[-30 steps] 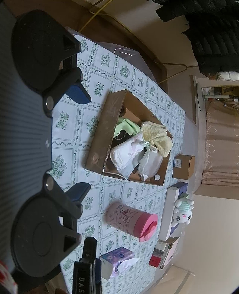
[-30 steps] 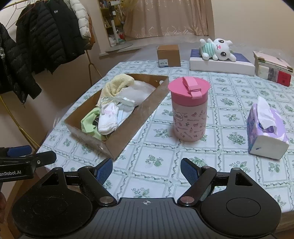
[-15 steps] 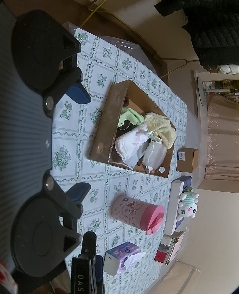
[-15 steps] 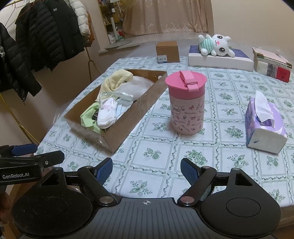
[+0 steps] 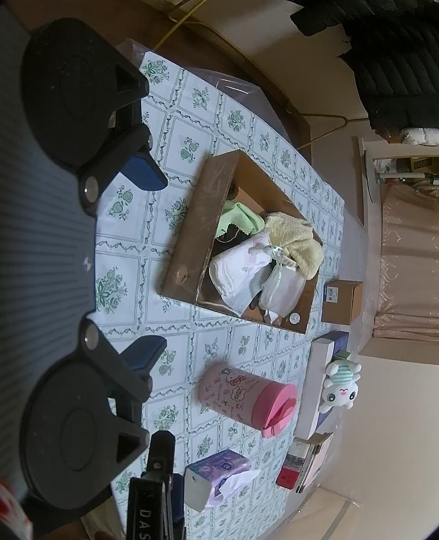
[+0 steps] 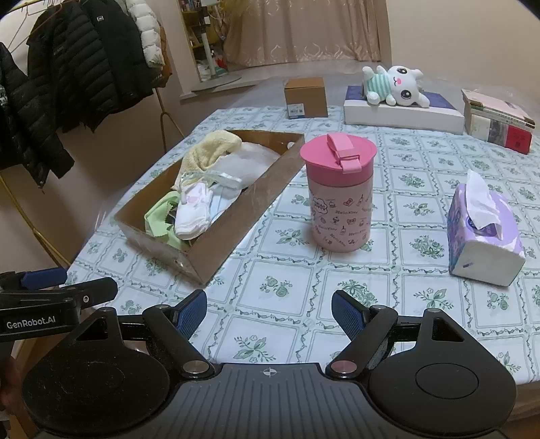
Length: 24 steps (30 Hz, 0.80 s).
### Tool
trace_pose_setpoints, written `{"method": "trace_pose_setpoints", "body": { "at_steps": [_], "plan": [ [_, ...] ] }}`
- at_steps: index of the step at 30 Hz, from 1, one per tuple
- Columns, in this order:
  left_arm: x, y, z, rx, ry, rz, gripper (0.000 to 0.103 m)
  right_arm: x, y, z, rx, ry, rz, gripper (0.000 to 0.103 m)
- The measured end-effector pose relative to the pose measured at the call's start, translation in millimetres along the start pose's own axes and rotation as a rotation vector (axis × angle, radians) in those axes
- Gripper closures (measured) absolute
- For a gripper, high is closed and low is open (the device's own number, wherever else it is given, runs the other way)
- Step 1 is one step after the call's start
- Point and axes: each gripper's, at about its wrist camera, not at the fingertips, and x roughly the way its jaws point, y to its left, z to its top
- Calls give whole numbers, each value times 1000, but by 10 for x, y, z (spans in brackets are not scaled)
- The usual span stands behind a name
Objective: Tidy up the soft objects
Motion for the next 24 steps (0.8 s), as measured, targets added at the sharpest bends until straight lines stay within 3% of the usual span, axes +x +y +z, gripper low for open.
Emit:
{"method": "trace_pose_setpoints", "body": {
  "at_steps": [24],
  "plan": [
    [-2,-28,-1,0,-9,-16,11,32,-15,-9,0,5,0,22]
  ]
}}
